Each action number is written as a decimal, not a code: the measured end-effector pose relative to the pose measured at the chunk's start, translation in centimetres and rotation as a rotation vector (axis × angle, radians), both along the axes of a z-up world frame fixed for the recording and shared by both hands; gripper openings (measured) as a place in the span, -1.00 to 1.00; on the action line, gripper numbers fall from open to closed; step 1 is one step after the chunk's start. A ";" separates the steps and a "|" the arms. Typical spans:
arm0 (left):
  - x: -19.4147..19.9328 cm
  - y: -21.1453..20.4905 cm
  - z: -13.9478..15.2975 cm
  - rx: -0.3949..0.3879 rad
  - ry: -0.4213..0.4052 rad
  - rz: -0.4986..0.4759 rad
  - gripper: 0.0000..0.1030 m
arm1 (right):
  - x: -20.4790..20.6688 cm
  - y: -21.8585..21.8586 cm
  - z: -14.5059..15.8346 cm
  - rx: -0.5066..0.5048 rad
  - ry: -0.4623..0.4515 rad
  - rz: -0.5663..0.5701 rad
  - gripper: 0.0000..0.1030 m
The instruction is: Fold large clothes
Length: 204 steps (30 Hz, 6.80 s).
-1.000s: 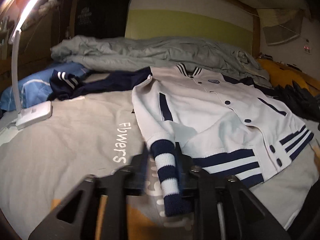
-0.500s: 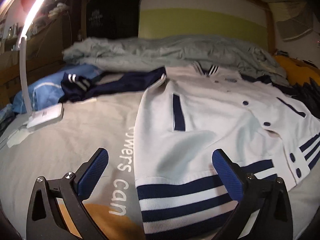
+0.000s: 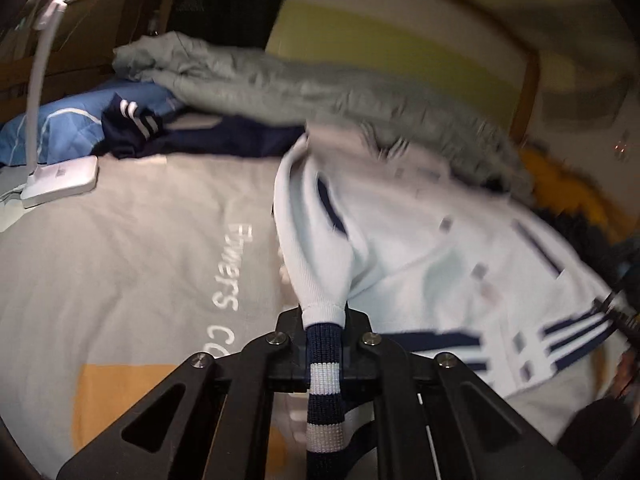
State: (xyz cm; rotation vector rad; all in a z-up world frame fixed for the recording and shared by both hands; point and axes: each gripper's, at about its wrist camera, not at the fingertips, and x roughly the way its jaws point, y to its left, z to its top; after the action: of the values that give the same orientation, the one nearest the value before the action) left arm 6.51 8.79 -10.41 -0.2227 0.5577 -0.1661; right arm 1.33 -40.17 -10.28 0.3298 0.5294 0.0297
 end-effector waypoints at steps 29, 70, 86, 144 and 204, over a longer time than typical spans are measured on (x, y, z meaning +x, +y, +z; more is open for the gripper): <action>15.8 0.4 1.0 -0.068 -0.046 0.035 0.99 | 17.7 -1.3 2.3 -0.149 -0.019 -0.160 0.44; 11.6 -2.1 2.9 0.228 0.027 0.009 -0.85 | 11.1 -2.7 1.9 -0.094 0.025 -0.061 -0.98; 12.4 -0.8 -0.4 0.184 0.100 0.080 0.39 | 10.5 -1.5 -1.2 0.014 0.135 0.054 -0.37; 2.4 -9.7 -1.8 0.573 0.008 -0.279 0.99 | 4.4 14.2 -2.0 -0.868 0.157 0.286 0.79; 14.6 -3.5 4.3 0.194 0.024 -0.154 0.78 | 13.2 0.4 2.4 -0.205 0.096 -0.049 0.47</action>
State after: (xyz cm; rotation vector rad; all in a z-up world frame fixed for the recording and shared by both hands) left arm 21.15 5.24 -6.07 0.0071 0.6108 -0.2578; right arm 14.53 -39.79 -7.86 0.1438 0.6138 -0.0876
